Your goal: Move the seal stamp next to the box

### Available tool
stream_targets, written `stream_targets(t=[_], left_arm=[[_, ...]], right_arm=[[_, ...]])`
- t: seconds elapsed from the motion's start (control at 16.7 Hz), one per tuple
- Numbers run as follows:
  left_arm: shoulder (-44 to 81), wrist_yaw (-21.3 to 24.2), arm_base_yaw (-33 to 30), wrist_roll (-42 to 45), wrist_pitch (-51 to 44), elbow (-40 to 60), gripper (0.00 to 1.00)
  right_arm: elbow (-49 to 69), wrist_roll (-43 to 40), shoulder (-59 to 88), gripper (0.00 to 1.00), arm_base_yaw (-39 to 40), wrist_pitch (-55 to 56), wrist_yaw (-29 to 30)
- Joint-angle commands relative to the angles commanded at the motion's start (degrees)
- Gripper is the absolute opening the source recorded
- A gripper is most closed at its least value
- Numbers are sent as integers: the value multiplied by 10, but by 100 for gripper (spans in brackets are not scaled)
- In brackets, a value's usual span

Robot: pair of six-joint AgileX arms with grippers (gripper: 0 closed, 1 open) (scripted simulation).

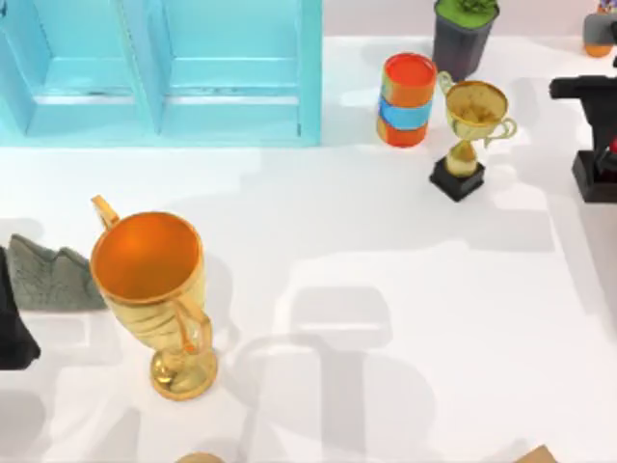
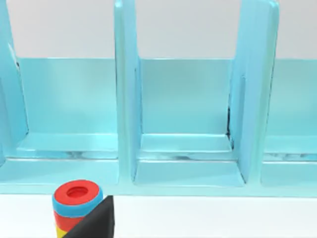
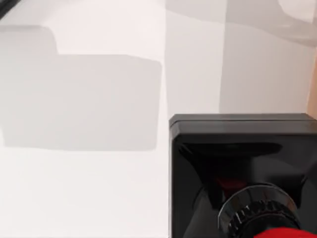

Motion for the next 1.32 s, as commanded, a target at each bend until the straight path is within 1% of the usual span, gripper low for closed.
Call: stream_targets(t=[0.18, 0.96, 1.02, 1.32], left_arm=[[0, 0, 0, 0, 0, 0, 100], [0, 0, 0, 0, 0, 0, 100], [0, 0, 0, 0, 0, 0, 100], [0, 0, 0, 0, 0, 0, 100]], right_arm=[[0, 0, 0, 0, 0, 0, 0], [0, 0, 0, 98, 0, 0, 0], [0, 0, 0, 100, 0, 0, 0], [0, 0, 0, 100, 0, 0, 0]])
